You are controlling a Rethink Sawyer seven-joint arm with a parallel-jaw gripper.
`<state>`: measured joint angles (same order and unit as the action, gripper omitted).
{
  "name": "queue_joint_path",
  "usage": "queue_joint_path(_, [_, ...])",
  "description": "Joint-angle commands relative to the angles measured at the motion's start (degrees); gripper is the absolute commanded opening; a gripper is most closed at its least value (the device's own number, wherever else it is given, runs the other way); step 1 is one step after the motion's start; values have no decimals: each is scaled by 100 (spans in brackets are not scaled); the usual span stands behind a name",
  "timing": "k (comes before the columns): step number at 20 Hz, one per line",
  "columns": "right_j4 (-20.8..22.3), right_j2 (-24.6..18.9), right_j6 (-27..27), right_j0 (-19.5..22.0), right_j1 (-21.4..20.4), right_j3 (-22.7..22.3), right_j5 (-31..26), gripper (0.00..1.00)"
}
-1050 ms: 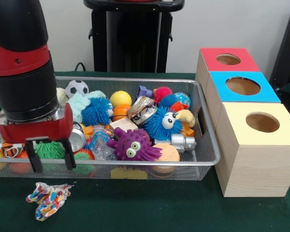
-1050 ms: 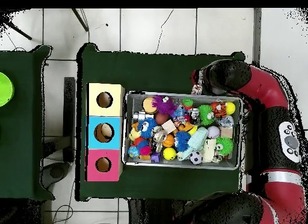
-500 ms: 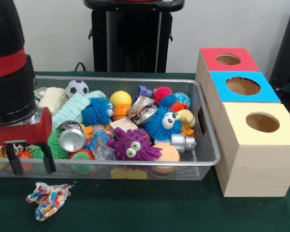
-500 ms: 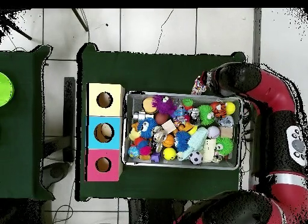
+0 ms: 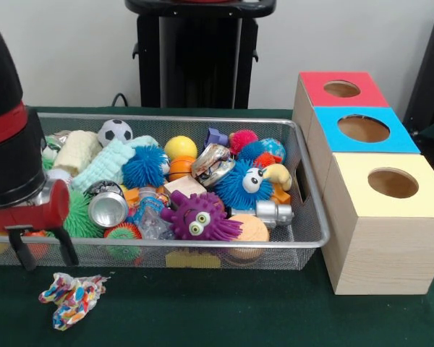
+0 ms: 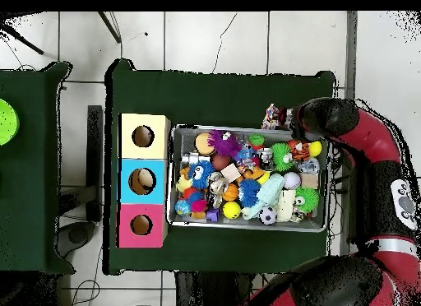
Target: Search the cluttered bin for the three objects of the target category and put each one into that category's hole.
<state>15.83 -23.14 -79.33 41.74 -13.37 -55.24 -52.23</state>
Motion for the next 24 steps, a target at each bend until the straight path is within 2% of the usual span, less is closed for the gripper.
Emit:
queue_joint_path(1, [75,-541,866,74,318,-537,408,100])
queue_joint_path(7, [25,-583,588,81,195,-859,628,100])
queue_joint_path(16, [23,-636,558,54,265,-771,671,100])
queue_joint_path(20, [92,-552,486,-10,262,-620,616,100])
queue_joint_path(24, [227,-234,466,-78,182,-57,74,100])
